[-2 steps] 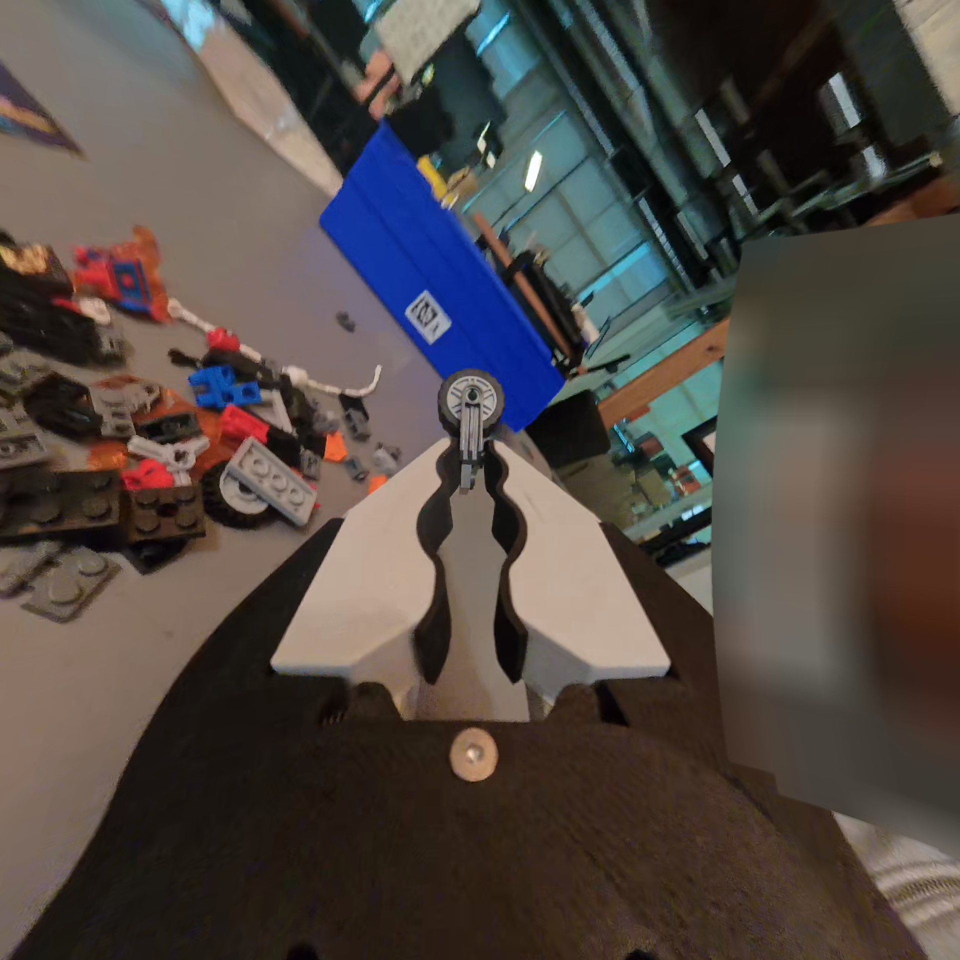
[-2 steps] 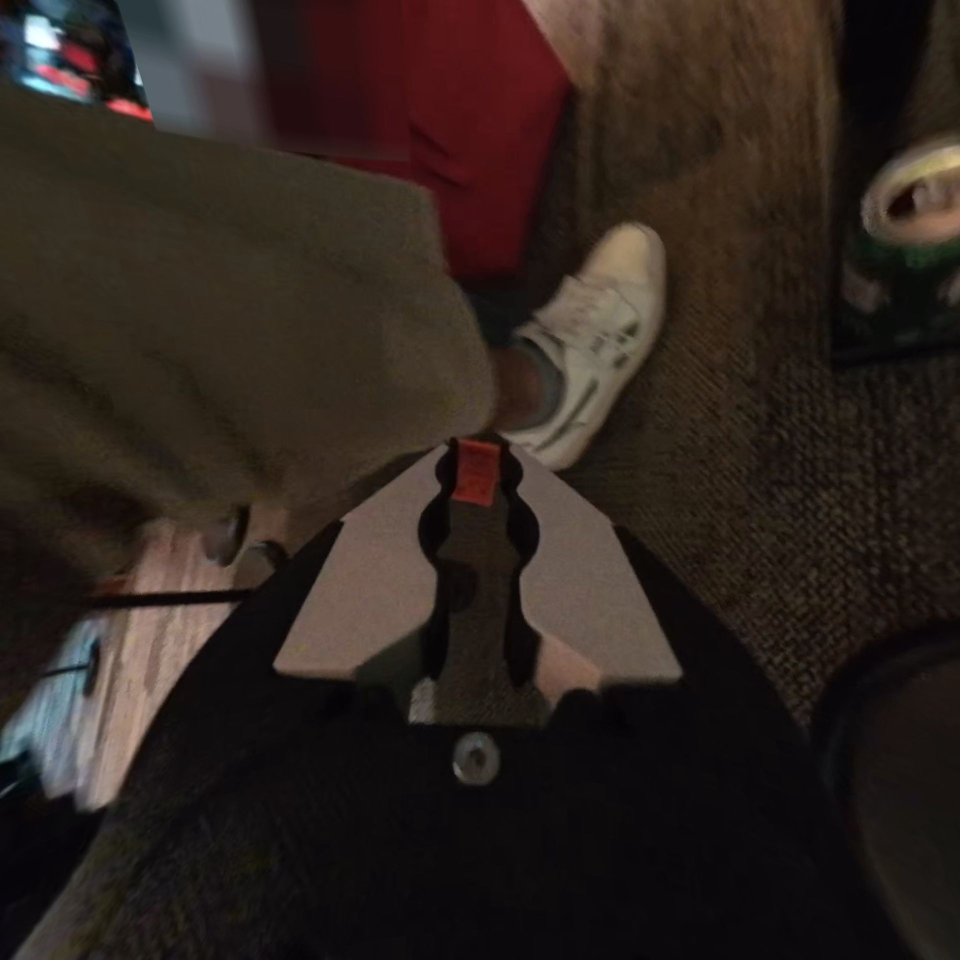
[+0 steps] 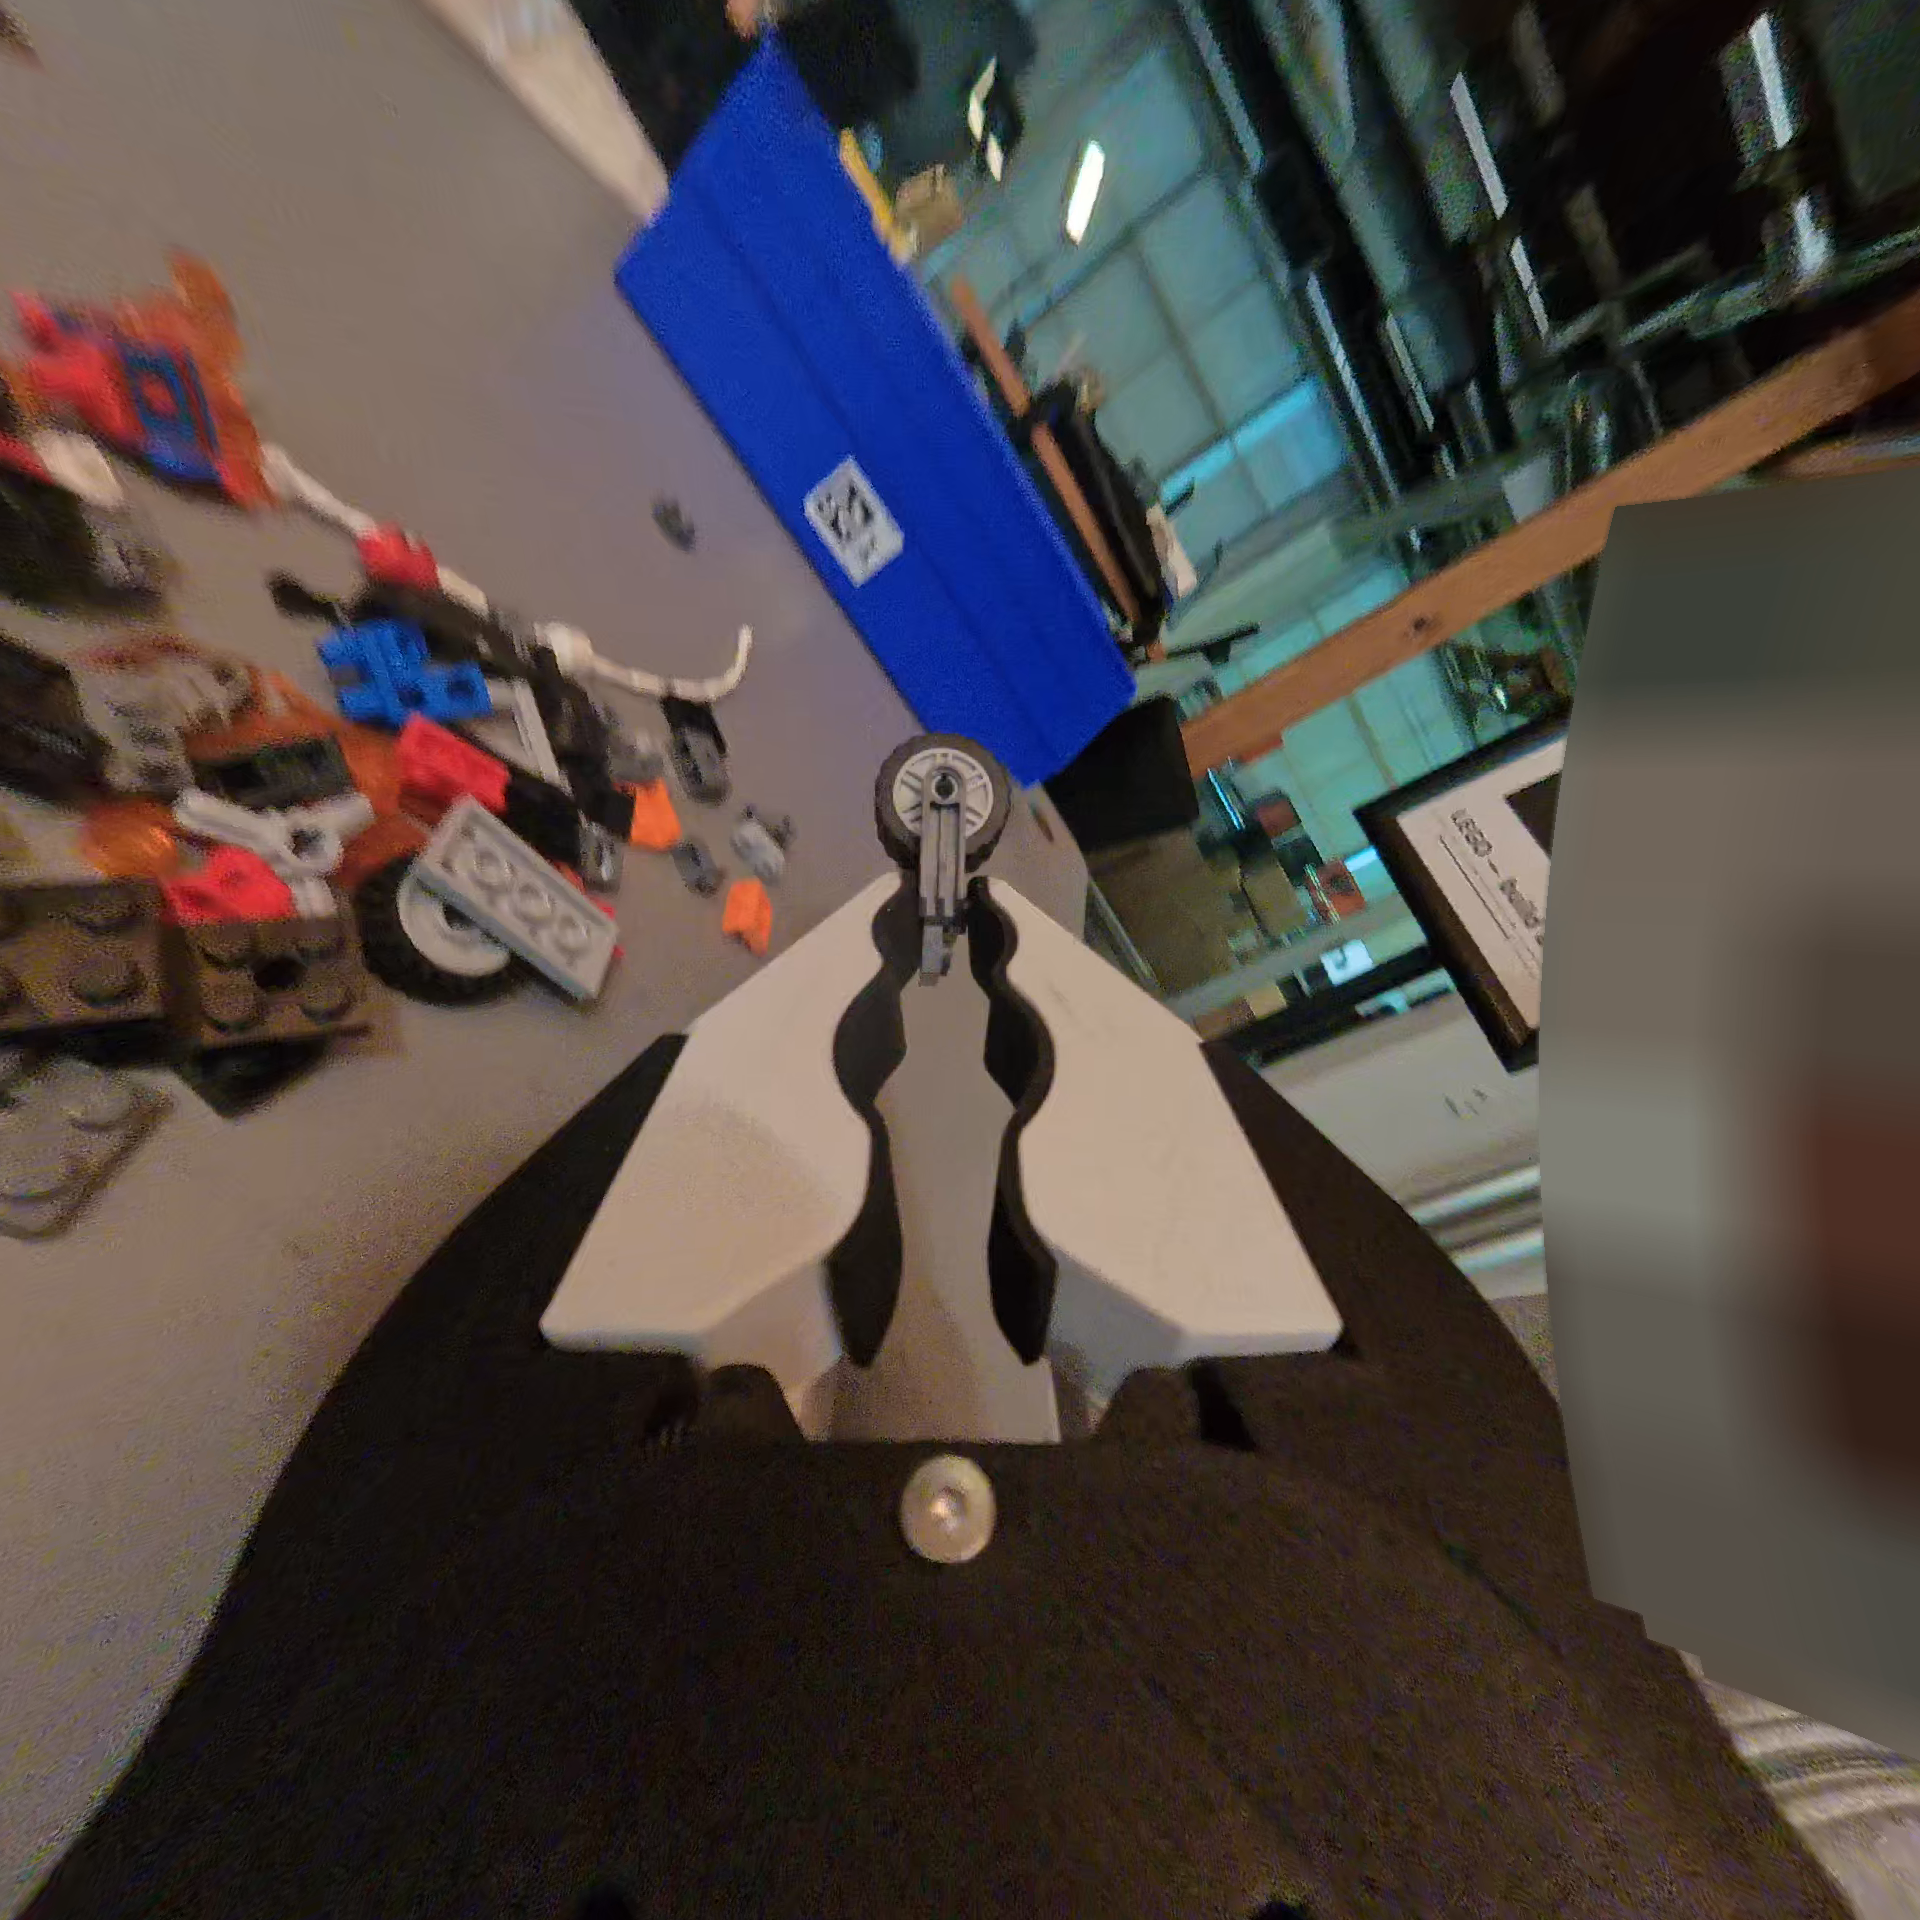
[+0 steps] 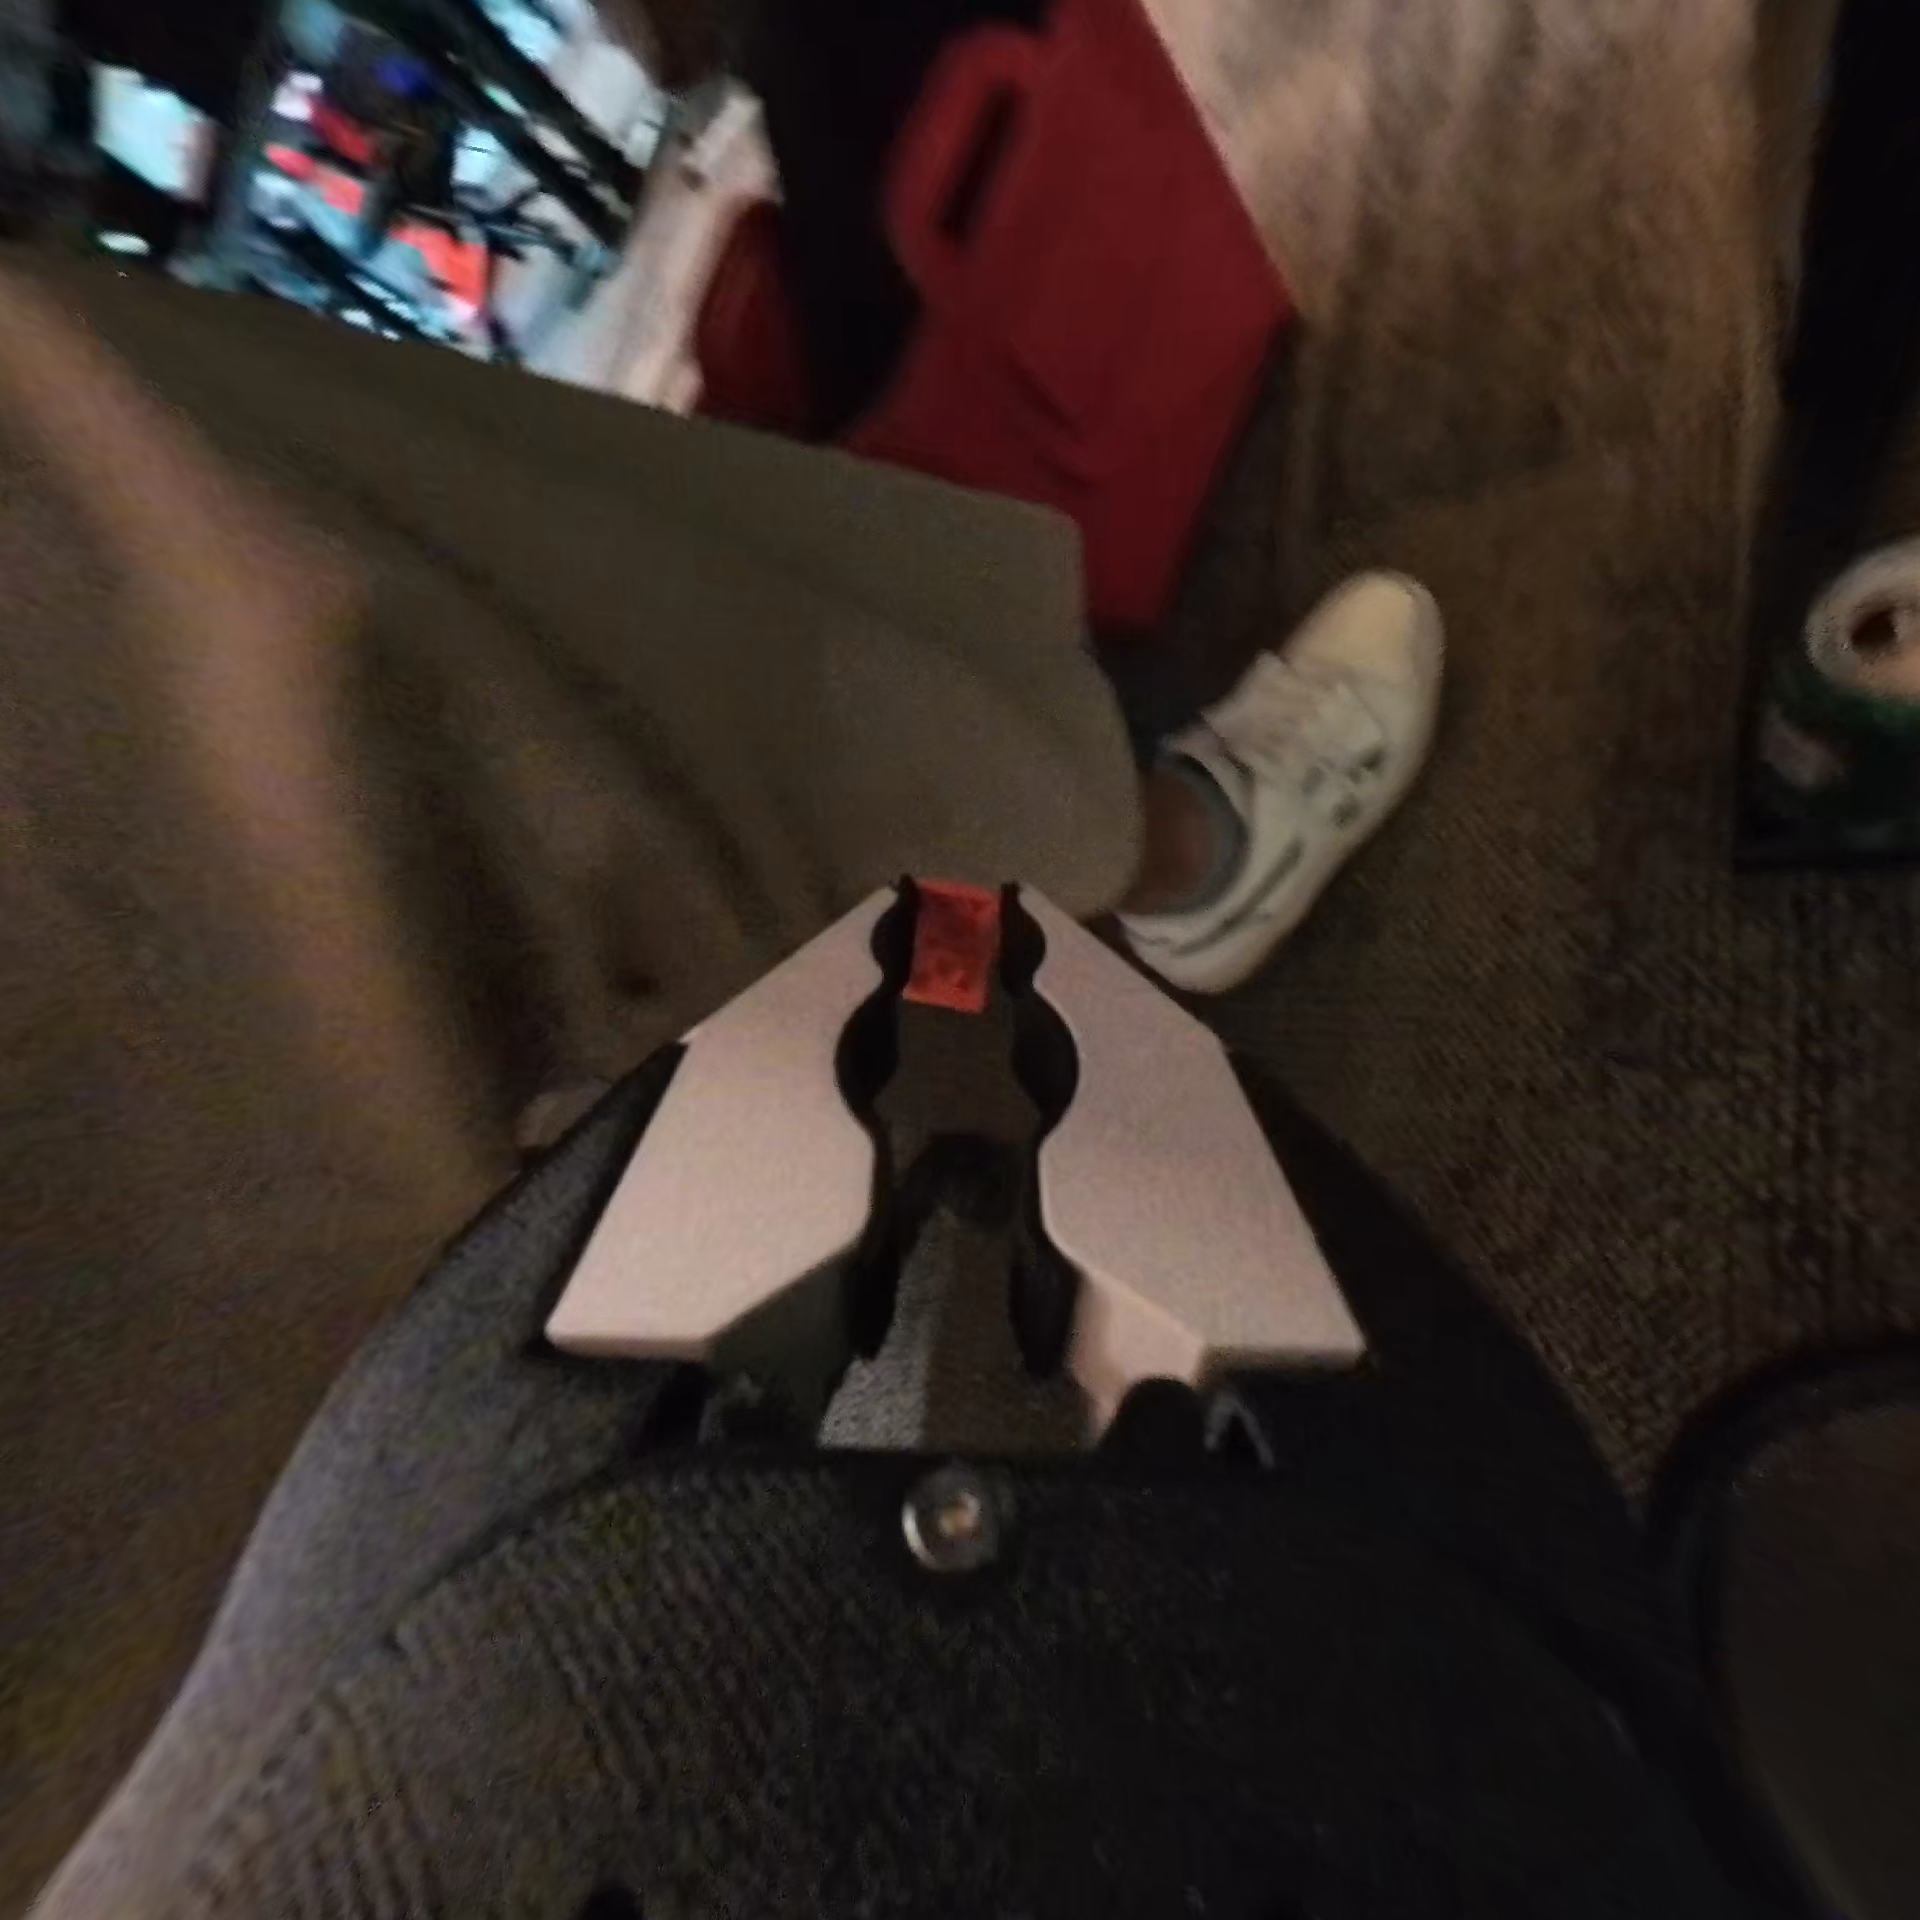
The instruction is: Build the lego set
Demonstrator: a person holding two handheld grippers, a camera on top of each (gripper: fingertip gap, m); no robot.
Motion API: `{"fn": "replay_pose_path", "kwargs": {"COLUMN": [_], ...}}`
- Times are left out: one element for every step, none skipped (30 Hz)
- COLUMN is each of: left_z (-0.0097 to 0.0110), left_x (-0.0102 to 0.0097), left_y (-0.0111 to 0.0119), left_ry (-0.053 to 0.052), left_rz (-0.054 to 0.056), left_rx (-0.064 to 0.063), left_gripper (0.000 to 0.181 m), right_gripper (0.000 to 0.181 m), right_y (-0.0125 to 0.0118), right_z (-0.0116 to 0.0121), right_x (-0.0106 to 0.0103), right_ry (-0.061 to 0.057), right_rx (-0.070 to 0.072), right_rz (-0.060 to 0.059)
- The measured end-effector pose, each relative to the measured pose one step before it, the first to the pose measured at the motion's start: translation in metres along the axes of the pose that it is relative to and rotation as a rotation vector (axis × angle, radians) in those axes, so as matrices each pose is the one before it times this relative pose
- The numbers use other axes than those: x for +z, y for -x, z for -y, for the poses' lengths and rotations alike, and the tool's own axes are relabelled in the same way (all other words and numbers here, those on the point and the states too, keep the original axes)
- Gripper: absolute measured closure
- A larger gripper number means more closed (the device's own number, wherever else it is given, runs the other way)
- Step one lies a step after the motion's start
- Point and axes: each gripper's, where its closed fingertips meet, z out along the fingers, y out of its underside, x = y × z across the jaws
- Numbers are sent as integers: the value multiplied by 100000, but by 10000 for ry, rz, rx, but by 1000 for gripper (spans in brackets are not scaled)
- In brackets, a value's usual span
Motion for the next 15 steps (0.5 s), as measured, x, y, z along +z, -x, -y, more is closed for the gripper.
{"fn": "replay_pose_path", "kwargs": {"left_z": [-988, -1073, -622, -306, -328, -362, -281, -134, -46, -21, -72, -110, -18, 43, -16], "left_x": [324, 313, 180, 39, 21, 80, 76, 31, -65, -134, -245, -362, -541, -757, -859], "left_y": [213, 48, 11, 206, 231, 156, 17, 14, 16, -149, -109, -135, -372, -535, -809], "left_ry": [662, 728, 375, 114, 167, 234, 162, 37, -58, -114, -125, -156, -281, -425, -458], "left_rz": [19, -96, -77, 122, 167, 108, 40, 53, 57, -49, -25, -21, -119, -115, -149], "left_rx": [-465, -450, -307, -203, -127, -77, 4, 14, -29, -6, -21, -4, 67, 116, 210], "left_gripper": [174, 174, 174, 174, 174, 174, 172, 166, 162, 158, 155, 153, 152, 151, 151], "right_gripper": [166, 166, 166, 166, 167, 167, 166, 167, 167, 167, 167, 167, 167, 167, 167], "right_y": [3254, 3268, 3209, 3075, 2989, 2945, 2784, 2506, 2290, 2110, 1980, 1797, 1518, 1216, 873], "right_z": [1882, 2039, 2145, 2237, 2373, 2453, 2362, 2179, 1911, 1658, 1426, 1160, 856, 576, 353], "right_x": [-2019, -1807, -1573, -1315, -1085, -830, -532, -255, -11, 216, 379, 524, 622, 653, 678], "right_ry": [-242, -264, -280, -307, -388, -453, -436, -410, -354, -323, -340, -342, -308, -274, -224], "right_rx": [-508, -543, -547, -517, -462, -381, -369, -404, -420, -358, -245, -158, -84, -41, -52], "right_rz": [335, 313, 297, 250, 279, 337, 328, 221, 198, 220, 258, 287, 254, 206, 147]}}
